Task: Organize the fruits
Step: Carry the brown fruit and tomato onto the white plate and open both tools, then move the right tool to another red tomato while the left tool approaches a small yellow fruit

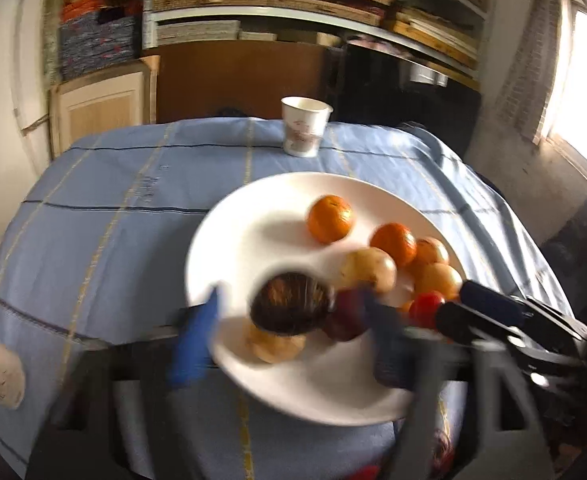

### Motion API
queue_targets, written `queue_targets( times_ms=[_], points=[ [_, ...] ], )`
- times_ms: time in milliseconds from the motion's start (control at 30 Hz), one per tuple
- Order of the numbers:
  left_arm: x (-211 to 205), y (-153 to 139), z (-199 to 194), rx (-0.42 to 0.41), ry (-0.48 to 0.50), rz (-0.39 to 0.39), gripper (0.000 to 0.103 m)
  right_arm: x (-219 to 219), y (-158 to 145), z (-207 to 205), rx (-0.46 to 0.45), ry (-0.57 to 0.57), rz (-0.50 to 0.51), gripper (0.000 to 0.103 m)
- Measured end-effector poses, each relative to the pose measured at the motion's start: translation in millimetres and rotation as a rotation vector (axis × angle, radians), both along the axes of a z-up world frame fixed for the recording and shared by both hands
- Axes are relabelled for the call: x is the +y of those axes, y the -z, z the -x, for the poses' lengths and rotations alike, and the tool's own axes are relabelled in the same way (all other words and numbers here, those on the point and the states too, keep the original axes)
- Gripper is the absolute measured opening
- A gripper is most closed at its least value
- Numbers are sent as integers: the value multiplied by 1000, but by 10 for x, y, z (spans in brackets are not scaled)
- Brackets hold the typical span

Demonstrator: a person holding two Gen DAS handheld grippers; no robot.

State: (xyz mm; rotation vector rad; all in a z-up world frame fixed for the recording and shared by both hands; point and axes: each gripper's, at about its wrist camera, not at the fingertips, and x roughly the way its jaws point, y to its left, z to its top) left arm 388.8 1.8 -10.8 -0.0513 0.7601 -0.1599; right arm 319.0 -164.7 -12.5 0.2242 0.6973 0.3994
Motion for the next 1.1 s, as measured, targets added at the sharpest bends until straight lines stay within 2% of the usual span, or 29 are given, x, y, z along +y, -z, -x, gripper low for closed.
queue_targets(
  times_ms=[33, 133, 300, 400, 533, 633, 767, 1000, 1100],
  points=[
    [31, -64, 67, -41, -19, -2, 92, -24, -32, 23, -8, -3, 1, 52],
    [77, -197, 225, -79, -27, -39, 92, -163, -153, 137, -36, 2, -2, 52],
    [249, -206, 617, -95, -60, -2, 97, -405, -149, 354, -50, 38, 15, 52],
    [339, -1, 838, -55, -99, 1, 98, -453, 5, 456, -18, 57, 59, 54],
    [409, 265, 983, 47, -123, -8, 98, -437, 157, 535, 43, 49, 62, 58],
    [480, 252, 1037, 37, -142, 7, 98, -380, 137, 598, 17, 46, 96, 63],
    [512, 261, 1056, 40, -156, 15, 98, -326, 126, 685, -7, 42, 129, 64],
    [472, 286, 1047, 48, -162, -10, 98, -339, 132, 744, 1, 42, 128, 66],
    [468, 297, 1050, 53, -162, -12, 98, -354, 132, 736, 4, 46, 127, 71]
  ],
)
